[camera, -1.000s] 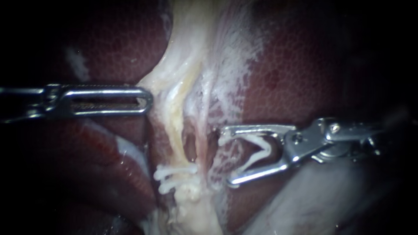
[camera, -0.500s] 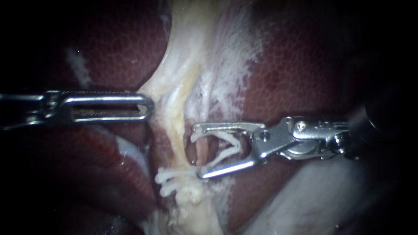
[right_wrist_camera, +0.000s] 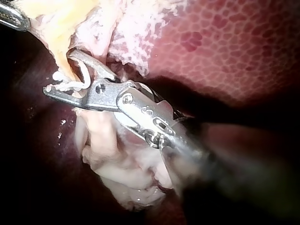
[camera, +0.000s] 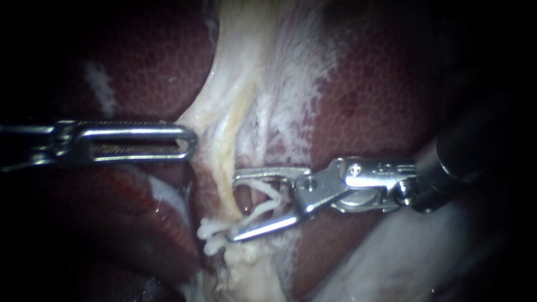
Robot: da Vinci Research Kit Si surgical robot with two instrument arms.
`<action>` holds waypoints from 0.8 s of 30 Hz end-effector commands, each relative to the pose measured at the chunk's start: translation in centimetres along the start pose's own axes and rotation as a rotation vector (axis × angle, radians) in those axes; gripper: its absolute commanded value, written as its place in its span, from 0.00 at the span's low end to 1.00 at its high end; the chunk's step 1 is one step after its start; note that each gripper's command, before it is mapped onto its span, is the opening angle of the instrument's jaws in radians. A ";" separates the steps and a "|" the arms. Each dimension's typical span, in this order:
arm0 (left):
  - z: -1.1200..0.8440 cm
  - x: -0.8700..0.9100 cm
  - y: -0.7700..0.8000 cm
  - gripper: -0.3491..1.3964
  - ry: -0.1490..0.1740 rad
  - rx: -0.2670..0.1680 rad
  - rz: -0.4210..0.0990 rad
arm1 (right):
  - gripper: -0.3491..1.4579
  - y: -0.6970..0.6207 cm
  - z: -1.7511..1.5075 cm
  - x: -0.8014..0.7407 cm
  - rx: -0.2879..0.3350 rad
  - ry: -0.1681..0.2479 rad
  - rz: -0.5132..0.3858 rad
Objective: Clipping third clip left tube
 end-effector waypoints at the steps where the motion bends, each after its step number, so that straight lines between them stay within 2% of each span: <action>1: 0.00 0.00 0.00 0.00 0.000 0.000 0.000 | 0.52 -0.01 0.01 0.01 0.005 0.001 0.006; 8: 0.02 0.02 0.00 0.00 0.000 -0.001 0.001 | 0.52 -0.07 0.09 0.08 0.051 0.003 0.035; 13: 0.03 0.04 0.00 0.00 0.000 0.001 0.003 | 0.50 -0.06 0.16 0.14 0.092 0.005 0.039; 17: 0.03 0.05 0.00 0.00 0.000 0.001 0.003 | 0.50 0.01 0.12 0.24 0.103 0.008 0.044; 21: 0.03 0.06 -0.01 0.00 0.000 0.001 0.004 | 0.49 0.13 0.02 0.42 0.105 0.015 0.056; 24: 0.04 0.07 -0.01 0.00 0.000 0.000 0.004 | 0.49 0.21 -0.05 0.55 0.081 0.019 0.066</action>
